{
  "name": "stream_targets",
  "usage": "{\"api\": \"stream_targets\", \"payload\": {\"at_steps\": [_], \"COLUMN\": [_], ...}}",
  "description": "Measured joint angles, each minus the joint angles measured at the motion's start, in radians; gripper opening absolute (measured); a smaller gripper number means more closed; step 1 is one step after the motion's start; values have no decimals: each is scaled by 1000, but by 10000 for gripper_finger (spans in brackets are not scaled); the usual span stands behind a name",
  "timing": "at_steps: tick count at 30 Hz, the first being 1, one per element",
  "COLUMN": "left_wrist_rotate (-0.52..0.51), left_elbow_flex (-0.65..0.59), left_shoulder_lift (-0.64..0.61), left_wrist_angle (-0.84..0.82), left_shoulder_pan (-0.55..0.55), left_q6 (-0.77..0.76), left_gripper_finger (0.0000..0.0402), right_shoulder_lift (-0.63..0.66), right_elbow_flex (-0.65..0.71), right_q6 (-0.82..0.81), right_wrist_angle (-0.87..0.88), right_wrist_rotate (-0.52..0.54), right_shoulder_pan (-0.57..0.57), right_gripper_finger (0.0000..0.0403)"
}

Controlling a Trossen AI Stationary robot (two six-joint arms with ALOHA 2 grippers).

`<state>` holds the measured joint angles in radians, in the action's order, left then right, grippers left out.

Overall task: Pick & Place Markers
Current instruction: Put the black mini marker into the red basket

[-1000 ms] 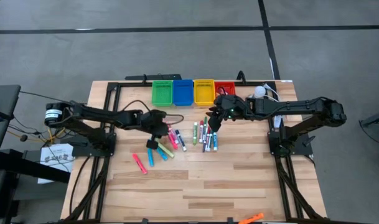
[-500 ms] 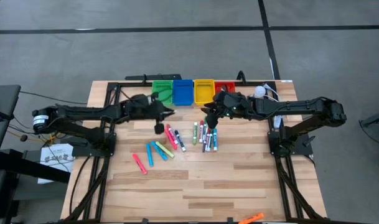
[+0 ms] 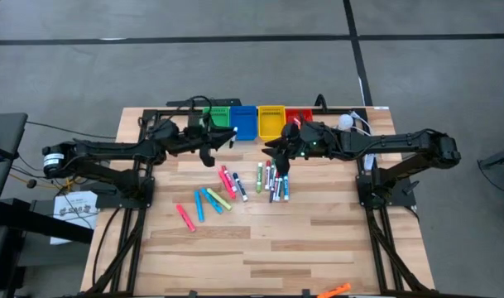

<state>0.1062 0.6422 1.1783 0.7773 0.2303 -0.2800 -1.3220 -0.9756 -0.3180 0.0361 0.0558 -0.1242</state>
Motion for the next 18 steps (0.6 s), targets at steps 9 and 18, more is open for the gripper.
{"api": "stream_targets", "payload": {"at_steps": [9,18], "left_wrist_rotate": [65,190], "left_elbow_flex": [126,240], "left_shoulder_lift": [141,264], "left_wrist_angle": [61,62], "left_shoulder_pan": [-43,-70], "left_q6": [-62,-60], "left_gripper_finger": [40,41], "right_shoulder_lift": [0,0], "right_elbow_flex": [0,0], "right_q6": [83,113], "right_wrist_angle": [-139,-150], "right_wrist_rotate": [-32,-162], "right_shoulder_pan": [0,18], "right_gripper_finger": [118,119]}}
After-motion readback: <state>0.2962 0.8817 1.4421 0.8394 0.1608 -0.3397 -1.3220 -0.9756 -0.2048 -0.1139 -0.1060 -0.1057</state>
